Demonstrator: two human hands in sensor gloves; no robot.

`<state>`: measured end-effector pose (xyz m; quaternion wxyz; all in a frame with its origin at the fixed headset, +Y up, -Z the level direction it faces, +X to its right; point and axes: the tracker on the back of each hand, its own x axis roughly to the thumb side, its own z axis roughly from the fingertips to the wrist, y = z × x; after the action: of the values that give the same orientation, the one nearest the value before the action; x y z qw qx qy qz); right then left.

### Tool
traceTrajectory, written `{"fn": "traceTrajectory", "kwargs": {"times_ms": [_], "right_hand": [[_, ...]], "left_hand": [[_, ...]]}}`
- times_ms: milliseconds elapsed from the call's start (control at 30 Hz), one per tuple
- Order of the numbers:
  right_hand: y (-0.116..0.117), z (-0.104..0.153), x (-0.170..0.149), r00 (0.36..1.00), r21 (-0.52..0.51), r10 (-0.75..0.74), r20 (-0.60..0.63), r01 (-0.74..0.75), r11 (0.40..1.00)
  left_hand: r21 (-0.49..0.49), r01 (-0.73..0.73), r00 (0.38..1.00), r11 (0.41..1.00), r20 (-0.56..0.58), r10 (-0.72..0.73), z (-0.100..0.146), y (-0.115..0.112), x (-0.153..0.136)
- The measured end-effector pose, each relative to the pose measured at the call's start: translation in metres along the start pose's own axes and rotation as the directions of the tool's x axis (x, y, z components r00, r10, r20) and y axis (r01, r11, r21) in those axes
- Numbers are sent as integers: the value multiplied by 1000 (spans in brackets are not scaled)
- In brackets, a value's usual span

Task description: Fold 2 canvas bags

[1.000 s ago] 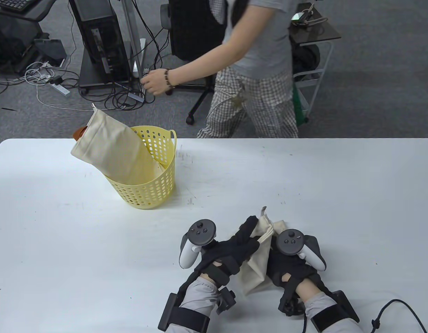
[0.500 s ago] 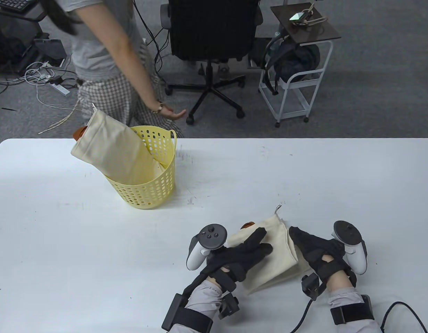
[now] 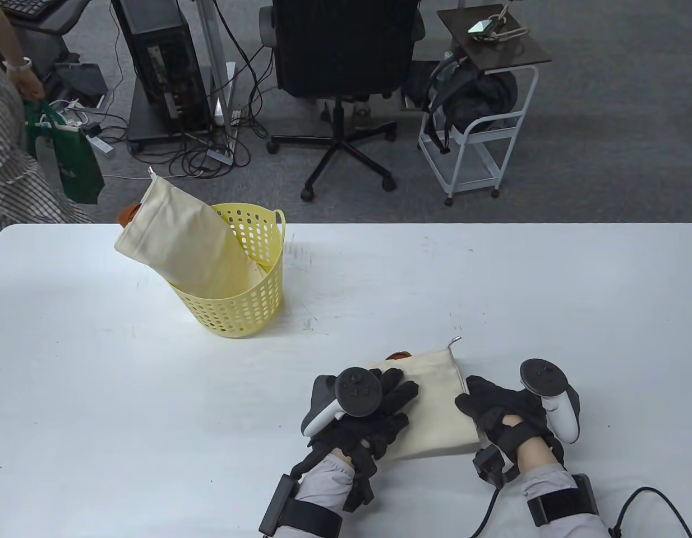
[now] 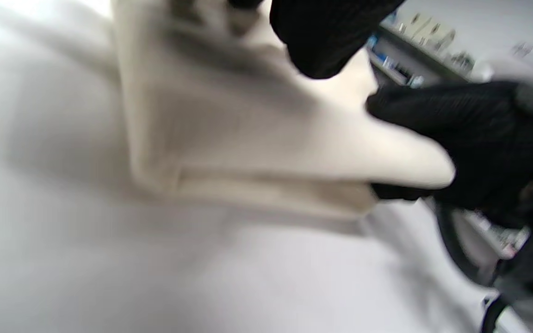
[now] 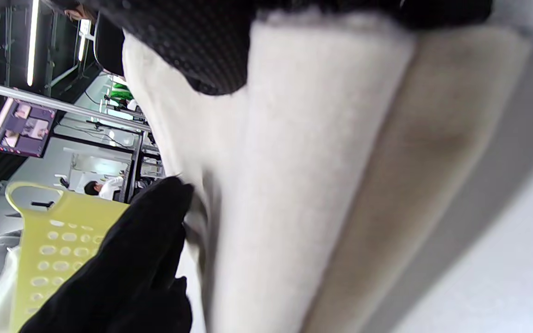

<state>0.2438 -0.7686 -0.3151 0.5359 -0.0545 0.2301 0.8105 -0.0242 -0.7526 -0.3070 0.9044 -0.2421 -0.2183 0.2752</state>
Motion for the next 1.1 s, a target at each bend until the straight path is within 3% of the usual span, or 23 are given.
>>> {"fn": "traceTrajectory", "kwargs": {"times_ms": [267, 333, 433, 500, 600, 700, 767, 833, 933, 1100], "right_hand": [[4, -2, 1, 999, -77, 48, -15, -49, 996], [2, 4, 11, 997, -140, 68, 40, -62, 988], [-1, 18, 31, 962, -303, 212, 174, -152, 941], [2, 25, 42, 898, -352, 348, 268, -245, 903], [19, 21, 44, 819, -292, 508, 268, -433, 853], [34, 8, 32, 758, -120, 645, 97, -635, 763], [38, 0, 23, 709, -70, 705, 14, -703, 708], [38, -6, 21, 730, -13, 683, 9, -683, 730], [40, -8, 22, 711, 10, 703, -13, -703, 712], [38, -8, 19, 734, 8, 679, -4, -679, 734]], "left_hand": [[-95, 235, 962, 967, -121, -246, -15, -27, 1], [-100, 350, 922, 931, -137, -361, -18, -30, 4], [-123, 351, 920, 928, -139, -367, -19, -32, 3], [-139, 330, 928, 934, -136, -348, -19, -33, 2], [-150, 324, 930, 934, -132, -344, -19, -32, 1], [-160, 292, 943, 943, -117, -312, -19, -31, -2], [-163, 266, 953, 950, -104, -284, -19, -31, -4], [-160, 240, 962, 957, -96, -257, -18, -29, -5], [-163, 214, 969, 963, -86, -230, -16, -24, -9], [-245, 350, 918, 904, -102, -384, -8, -6, -13]]}}
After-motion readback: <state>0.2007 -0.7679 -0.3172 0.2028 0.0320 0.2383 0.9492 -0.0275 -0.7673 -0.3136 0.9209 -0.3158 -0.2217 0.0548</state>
